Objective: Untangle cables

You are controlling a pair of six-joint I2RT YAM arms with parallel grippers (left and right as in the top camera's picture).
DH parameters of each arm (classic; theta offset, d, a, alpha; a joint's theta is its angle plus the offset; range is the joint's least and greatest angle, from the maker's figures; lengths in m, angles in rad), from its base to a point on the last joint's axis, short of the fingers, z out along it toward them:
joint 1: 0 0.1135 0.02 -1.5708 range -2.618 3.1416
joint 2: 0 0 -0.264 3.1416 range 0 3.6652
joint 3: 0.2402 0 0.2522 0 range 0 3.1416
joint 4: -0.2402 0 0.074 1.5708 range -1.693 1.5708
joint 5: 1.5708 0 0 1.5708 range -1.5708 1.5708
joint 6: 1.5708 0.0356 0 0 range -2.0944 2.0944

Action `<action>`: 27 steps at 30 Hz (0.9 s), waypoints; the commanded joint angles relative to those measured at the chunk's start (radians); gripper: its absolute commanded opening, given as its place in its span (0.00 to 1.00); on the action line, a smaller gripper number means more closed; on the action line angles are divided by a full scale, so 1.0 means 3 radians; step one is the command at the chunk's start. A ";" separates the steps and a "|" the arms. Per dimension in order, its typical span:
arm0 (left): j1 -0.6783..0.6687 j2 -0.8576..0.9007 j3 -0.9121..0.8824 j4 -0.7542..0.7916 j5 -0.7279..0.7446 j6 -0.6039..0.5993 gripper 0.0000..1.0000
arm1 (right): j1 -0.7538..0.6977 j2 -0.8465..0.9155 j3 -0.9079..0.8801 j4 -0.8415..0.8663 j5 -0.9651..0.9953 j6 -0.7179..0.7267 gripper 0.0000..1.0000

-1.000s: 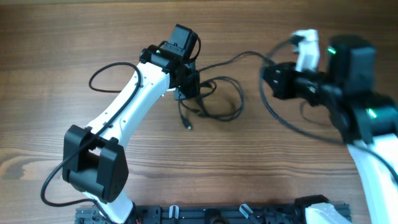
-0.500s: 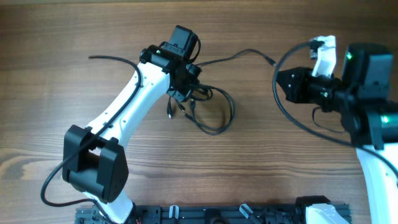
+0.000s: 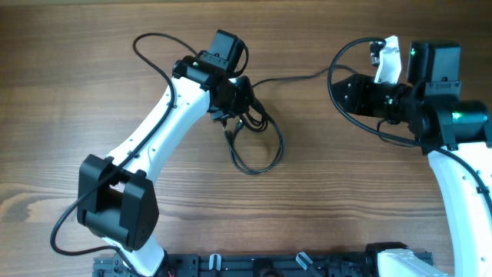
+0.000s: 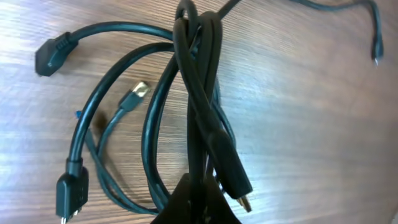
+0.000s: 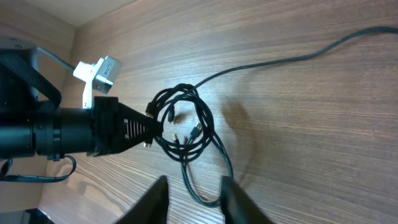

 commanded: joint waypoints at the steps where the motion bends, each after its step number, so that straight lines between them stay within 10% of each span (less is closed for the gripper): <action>1: 0.0011 -0.0057 0.0027 0.0136 0.0593 0.0824 0.04 | -0.0013 0.0013 0.0028 0.0019 0.0032 -0.0112 0.41; 27: 0.0011 -0.0757 0.0027 0.0280 0.1106 0.1532 0.04 | -0.0013 0.0013 0.0028 0.0014 0.0032 -0.0202 0.52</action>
